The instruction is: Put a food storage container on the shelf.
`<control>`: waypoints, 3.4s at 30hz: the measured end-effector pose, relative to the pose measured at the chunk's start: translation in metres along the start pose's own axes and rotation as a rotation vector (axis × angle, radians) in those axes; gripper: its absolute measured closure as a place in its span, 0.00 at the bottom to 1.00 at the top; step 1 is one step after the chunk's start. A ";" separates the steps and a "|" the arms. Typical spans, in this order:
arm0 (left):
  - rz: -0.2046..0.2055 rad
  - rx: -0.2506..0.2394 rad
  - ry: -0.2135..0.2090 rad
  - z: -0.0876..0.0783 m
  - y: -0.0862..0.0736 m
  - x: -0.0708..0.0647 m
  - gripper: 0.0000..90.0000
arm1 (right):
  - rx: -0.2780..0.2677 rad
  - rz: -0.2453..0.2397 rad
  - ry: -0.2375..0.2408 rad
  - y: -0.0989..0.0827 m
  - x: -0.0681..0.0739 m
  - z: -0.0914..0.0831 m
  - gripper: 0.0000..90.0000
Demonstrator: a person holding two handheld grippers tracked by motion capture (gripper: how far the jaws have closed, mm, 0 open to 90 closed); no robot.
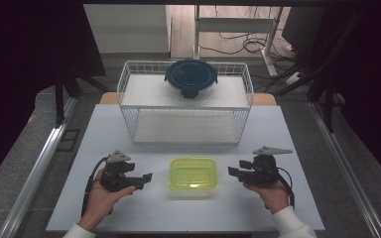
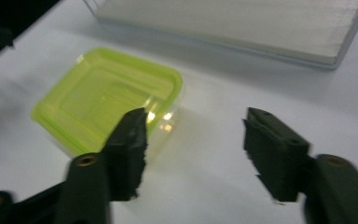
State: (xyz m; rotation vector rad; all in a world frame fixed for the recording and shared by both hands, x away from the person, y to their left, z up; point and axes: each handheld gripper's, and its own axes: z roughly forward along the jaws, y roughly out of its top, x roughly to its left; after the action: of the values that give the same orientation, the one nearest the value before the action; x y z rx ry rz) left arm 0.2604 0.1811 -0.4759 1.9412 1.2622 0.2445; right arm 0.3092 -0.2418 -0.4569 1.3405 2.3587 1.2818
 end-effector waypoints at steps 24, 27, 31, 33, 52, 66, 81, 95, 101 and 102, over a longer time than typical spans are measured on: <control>-0.100 0.028 -0.141 0.023 0.018 -0.009 0.24 | 0.069 0.101 0.130 -0.001 0.009 0.022 0.31; -0.131 0.042 -0.153 0.030 0.020 -0.010 0.25 | 0.077 0.115 0.139 0.000 0.009 0.026 0.32; -0.190 0.088 -0.197 0.044 0.022 -0.009 0.28 | 0.089 0.126 0.156 0.003 0.010 0.031 0.35; -0.216 0.101 -0.215 0.050 0.024 -0.009 0.30 | 0.102 0.130 0.156 0.004 0.010 0.034 0.37; -0.311 0.142 -0.295 0.075 0.025 -0.007 0.38 | 0.164 0.193 0.157 0.000 0.008 0.062 0.46; -0.410 0.177 -0.364 0.085 0.017 -0.006 0.62 | 0.191 0.280 0.238 -0.007 0.003 0.070 0.75; -0.379 0.135 -0.330 0.067 0.018 -0.014 0.82 | 0.135 0.250 0.224 -0.002 0.014 0.049 0.87; -0.322 0.070 -0.330 0.047 0.027 -0.021 0.85 | 0.074 0.178 0.220 0.007 0.023 0.034 0.88; -0.305 0.052 -0.330 0.041 0.031 -0.023 0.85 | 0.055 0.154 0.215 0.011 0.026 0.028 0.88; -0.300 0.046 -0.329 0.039 0.032 -0.024 0.85 | 0.049 0.148 0.214 0.011 0.027 0.027 0.88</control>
State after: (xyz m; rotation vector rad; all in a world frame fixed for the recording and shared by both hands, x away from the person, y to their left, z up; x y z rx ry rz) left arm 0.2918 0.1347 -0.4732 1.7139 1.3203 -0.2482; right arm 0.3140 -0.2025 -0.4585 1.4857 2.4842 1.4857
